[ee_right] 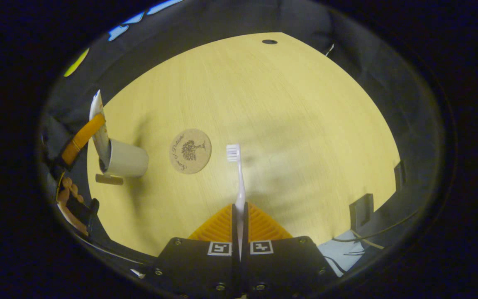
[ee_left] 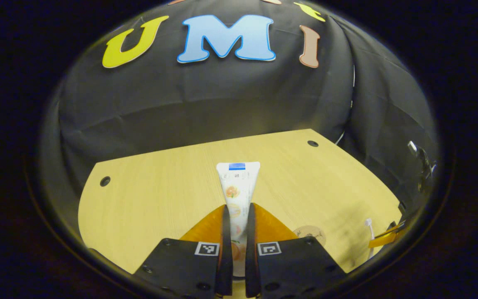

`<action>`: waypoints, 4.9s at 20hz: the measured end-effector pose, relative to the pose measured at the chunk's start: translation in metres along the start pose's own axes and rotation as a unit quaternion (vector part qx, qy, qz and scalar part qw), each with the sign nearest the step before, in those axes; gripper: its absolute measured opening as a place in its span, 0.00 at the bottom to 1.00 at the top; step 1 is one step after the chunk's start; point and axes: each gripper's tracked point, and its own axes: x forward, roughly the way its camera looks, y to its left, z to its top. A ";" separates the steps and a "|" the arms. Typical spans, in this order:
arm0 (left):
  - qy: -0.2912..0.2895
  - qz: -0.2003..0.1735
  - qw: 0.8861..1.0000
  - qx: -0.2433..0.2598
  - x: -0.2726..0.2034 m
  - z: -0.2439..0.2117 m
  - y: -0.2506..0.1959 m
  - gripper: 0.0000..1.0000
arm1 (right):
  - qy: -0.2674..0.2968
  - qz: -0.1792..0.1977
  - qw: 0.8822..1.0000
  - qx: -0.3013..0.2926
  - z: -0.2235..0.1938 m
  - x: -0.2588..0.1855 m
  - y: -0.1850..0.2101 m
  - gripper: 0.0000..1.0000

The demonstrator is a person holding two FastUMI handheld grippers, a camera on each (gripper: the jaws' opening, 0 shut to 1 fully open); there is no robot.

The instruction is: Put the toothbrush and toothpaste on the desktop into the cup, then pick up the cup and place it on the coaster on the desktop.

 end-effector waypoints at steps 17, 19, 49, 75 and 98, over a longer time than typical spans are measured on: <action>-0.011 0.037 0.999 -0.034 -0.017 -0.032 0.010 0.60 | -0.017 0.014 1.000 -0.007 -0.001 -0.011 0.009 0.02; -0.013 0.038 0.999 -0.028 -0.023 -0.031 0.011 0.60 | -0.020 0.020 1.000 -0.010 0.002 -0.012 0.014 0.05; 0.007 0.124 0.990 -0.064 -0.154 -0.081 0.097 0.60 | -0.135 0.159 0.978 0.018 0.148 -0.025 0.218 0.02; 0.049 0.104 0.992 -0.048 -0.144 -0.085 0.092 0.60 | -0.285 0.201 0.936 -0.030 0.123 0.026 0.252 0.04; 0.132 -0.045 0.987 0.086 -0.097 -0.087 0.041 0.60 | -0.252 0.169 0.953 -0.027 0.085 0.009 0.155 0.42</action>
